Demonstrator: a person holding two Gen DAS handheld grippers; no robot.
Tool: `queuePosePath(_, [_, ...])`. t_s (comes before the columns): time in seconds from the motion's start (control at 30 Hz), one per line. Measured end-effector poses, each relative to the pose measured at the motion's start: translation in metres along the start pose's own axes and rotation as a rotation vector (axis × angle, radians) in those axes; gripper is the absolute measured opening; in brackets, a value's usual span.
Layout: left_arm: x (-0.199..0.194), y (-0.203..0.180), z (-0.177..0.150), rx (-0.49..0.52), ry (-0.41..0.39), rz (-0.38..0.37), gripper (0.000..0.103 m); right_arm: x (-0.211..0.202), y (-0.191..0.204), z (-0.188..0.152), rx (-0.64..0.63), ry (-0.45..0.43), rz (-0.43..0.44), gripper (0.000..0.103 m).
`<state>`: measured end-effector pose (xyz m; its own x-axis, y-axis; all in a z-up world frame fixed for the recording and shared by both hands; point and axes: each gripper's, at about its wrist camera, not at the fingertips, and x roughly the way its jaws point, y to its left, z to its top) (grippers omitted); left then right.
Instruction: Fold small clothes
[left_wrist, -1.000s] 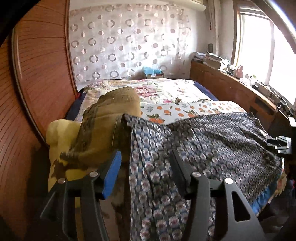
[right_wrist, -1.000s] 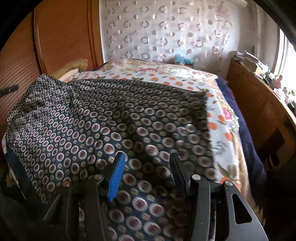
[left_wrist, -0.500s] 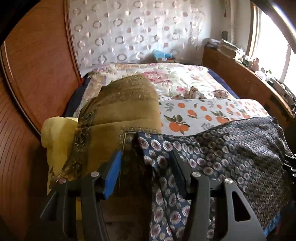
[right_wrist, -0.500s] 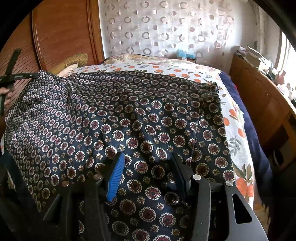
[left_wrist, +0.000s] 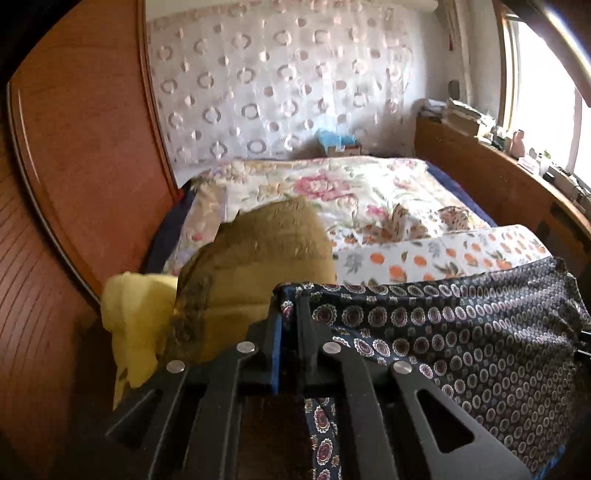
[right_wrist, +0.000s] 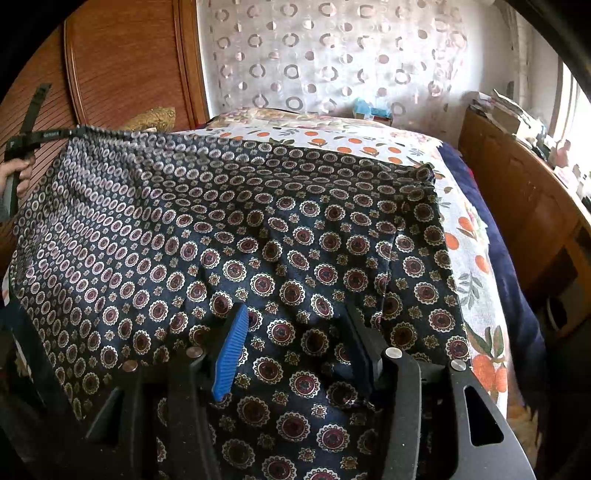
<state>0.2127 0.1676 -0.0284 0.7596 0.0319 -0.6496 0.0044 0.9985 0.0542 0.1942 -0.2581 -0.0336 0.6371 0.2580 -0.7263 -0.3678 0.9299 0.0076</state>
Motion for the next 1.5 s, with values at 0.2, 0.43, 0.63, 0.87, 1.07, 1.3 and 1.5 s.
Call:
queuePosePath(0.2, [-0.013, -0.008, -0.004, 0.033, 0.010, -0.026, 0.048, 0.001, 0.000, 0.000, 0.001, 0.000, 0.000, 0.054])
queuePosePath(0.43, [-0.051, -0.030, -0.028, 0.055, -0.038, -0.010, 0.066, -0.002, -0.001, -0.001, 0.003, -0.001, 0.003, 0.054])
queuePosePath(0.63, [-0.074, -0.059, -0.052, 0.087, -0.064, -0.014, 0.069, -0.003, -0.002, 0.000, 0.004, 0.001, 0.006, 0.055])
queuePosePath(0.87, [-0.081, -0.081, -0.074, 0.097, -0.047, -0.057, 0.069, -0.002, -0.002, -0.001, 0.006, 0.001, 0.007, 0.055])
queuePosePath(1.07, [-0.077, -0.089, -0.092, 0.102, -0.012, -0.064, 0.069, -0.003, -0.003, -0.001, 0.008, 0.001, 0.009, 0.055])
queuePosePath(1.3, [-0.079, -0.071, -0.120, 0.051, 0.028, -0.031, 0.069, -0.003, -0.003, -0.001, 0.009, 0.001, 0.009, 0.056])
queuePosePath(1.5, [-0.092, -0.038, -0.142, -0.025, 0.039, 0.009, 0.069, -0.003, -0.003, -0.001, 0.009, 0.001, 0.009, 0.056])
